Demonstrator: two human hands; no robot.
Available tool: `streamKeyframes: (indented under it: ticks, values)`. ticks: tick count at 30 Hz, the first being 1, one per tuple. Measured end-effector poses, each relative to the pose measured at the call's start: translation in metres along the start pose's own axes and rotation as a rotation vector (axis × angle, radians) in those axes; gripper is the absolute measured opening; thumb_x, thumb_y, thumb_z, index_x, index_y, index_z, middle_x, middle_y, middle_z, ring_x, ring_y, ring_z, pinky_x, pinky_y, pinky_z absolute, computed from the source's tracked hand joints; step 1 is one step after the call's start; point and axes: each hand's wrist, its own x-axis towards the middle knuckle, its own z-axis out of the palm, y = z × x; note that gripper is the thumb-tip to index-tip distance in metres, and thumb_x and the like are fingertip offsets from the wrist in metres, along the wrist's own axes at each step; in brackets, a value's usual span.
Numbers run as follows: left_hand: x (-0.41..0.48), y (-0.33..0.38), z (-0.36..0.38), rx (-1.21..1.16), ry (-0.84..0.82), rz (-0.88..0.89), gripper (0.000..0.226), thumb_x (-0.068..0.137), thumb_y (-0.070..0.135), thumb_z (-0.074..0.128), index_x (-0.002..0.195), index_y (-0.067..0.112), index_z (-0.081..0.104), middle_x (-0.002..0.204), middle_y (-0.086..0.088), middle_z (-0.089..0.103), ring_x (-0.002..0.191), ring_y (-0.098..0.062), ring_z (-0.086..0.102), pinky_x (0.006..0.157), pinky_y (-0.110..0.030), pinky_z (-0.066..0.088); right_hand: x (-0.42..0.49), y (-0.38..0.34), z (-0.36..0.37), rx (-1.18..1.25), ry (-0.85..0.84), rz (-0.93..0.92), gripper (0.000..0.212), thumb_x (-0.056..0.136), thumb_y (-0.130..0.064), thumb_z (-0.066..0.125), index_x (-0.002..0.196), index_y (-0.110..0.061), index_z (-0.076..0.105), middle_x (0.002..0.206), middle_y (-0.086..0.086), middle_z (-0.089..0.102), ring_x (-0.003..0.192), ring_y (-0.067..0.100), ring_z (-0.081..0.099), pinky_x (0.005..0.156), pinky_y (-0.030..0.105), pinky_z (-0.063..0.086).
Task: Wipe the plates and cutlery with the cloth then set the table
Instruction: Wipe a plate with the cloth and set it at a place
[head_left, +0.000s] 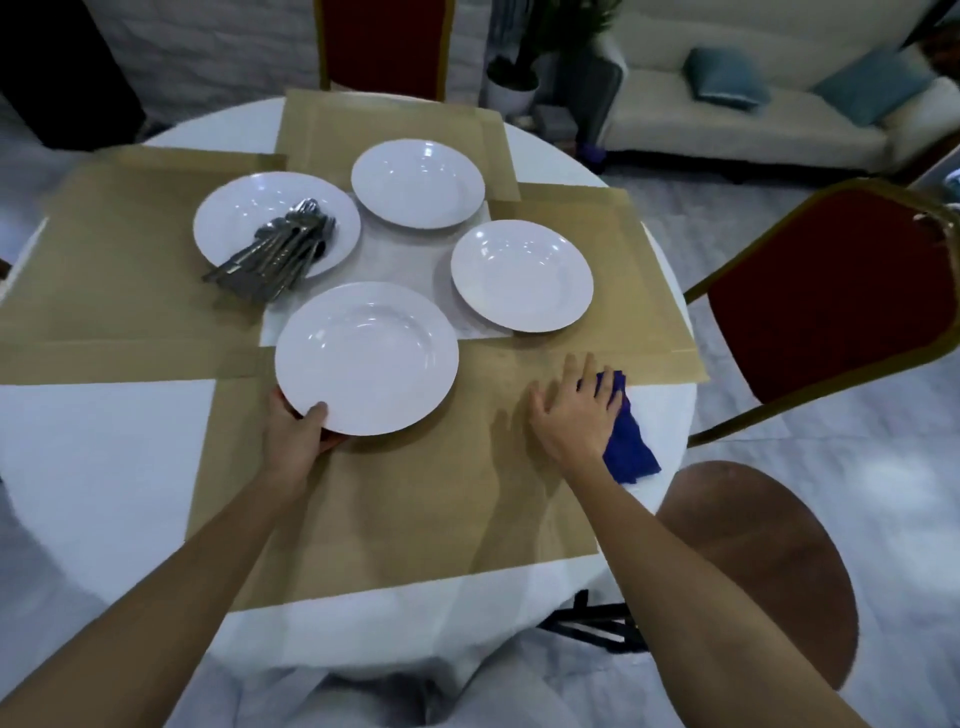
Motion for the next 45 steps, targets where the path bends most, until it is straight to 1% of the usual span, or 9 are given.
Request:
streamKeyframes:
  ticks: [2,5,8,11,15,28,38,41,45]
  values:
    - [-0.002,0.002,0.0,0.085,0.031,0.066,0.058,0.086,0.002,0.056,0.138,0.019,0.036,0.133,-0.003,0.052,0.117,-0.025,0.053,0.074,-0.041,0.057,0.003,-0.036,-0.004,0.11,0.016,-0.18,0.064,0.1,-0.045,0.034,0.153,-0.014,0.015,0.161,0.008,0.011,0.148,0.027,0.006,0.12,0.044,0.007]
    - [-0.002,0.006,0.001,0.306,0.108,0.139,0.069,0.083,0.001,0.057,0.144,0.016,0.027,0.137,-0.006,0.049,0.123,-0.027,0.048,0.098,-0.046,0.046,0.008,-0.086,-0.001,0.21,-0.051,-0.381,0.061,0.099,-0.04,0.04,0.153,-0.021,0.017,0.161,0.008,0.012,0.146,0.028,0.015,0.117,0.046,0.021]
    - [0.0,0.009,0.003,0.398,0.076,0.138,0.075,0.086,0.002,0.055,0.149,0.017,0.018,0.144,-0.007,0.044,0.129,-0.029,0.043,0.106,-0.044,0.038,0.013,-0.118,0.01,0.246,-0.278,-0.34,0.066,0.099,-0.04,0.042,0.154,-0.029,0.006,0.161,0.012,0.001,0.145,0.033,0.015,0.115,0.046,0.023]
    - [0.0,0.011,0.001,0.438,0.06,0.104,0.075,0.089,0.002,0.052,0.151,0.014,0.012,0.148,-0.008,0.039,0.133,-0.029,0.039,0.109,-0.04,0.034,0.013,-0.132,0.016,0.356,-0.395,-0.238,0.068,0.099,-0.037,0.043,0.154,-0.024,0.006,0.158,0.018,0.01,0.142,0.035,0.02,0.113,0.044,0.022]
    - [-0.014,0.01,-0.008,0.435,0.111,0.085,0.075,0.091,0.003,0.051,0.152,0.015,0.008,0.152,-0.005,0.033,0.137,-0.027,0.034,0.111,-0.037,0.029,0.007,-0.142,0.014,0.419,-0.386,-0.271,0.063,0.098,-0.031,0.045,0.153,-0.016,0.017,0.151,0.019,0.025,0.137,0.032,0.03,0.11,0.04,0.028]
    - [-0.092,-0.02,-0.063,0.553,0.42,-0.134,0.077,0.097,0.021,0.048,0.152,0.018,-0.006,0.156,-0.011,0.02,0.141,-0.032,0.024,0.115,-0.045,0.022,-0.046,-0.16,0.041,0.274,-0.489,-0.624,0.065,0.095,-0.038,0.044,0.153,-0.021,0.019,0.147,0.01,0.025,0.129,0.027,0.04,0.102,0.038,0.041]
    - [-0.1,-0.02,-0.069,0.72,0.457,-0.267,0.081,0.094,0.023,0.052,0.152,0.017,-0.004,0.153,-0.016,0.021,0.136,-0.035,0.031,0.111,-0.048,0.032,-0.048,-0.152,0.037,0.155,-0.555,-0.777,0.071,0.094,-0.046,0.044,0.153,-0.023,0.012,0.154,0.013,0.017,0.139,0.03,0.029,0.108,0.044,0.037]
    - [-0.097,-0.012,-0.053,0.866,0.638,-0.159,0.071,0.094,0.027,0.051,0.151,0.022,0.008,0.155,-0.01,0.018,0.14,-0.031,0.025,0.113,-0.049,0.026,-0.038,-0.144,0.029,0.135,-0.519,-0.85,0.069,0.095,-0.05,0.041,0.153,-0.024,0.014,0.155,0.01,0.018,0.141,0.027,0.026,0.11,0.043,0.033]
    - [-0.082,0.001,-0.022,1.24,0.476,0.056,0.063,0.096,0.023,0.048,0.151,0.017,0.017,0.158,-0.012,0.014,0.146,-0.031,0.011,0.118,-0.043,0.014,-0.009,-0.127,0.017,0.096,-0.325,-0.842,0.062,0.098,-0.045,0.036,0.153,-0.021,0.019,0.16,0.006,0.014,0.146,0.024,0.016,0.114,0.043,0.021]
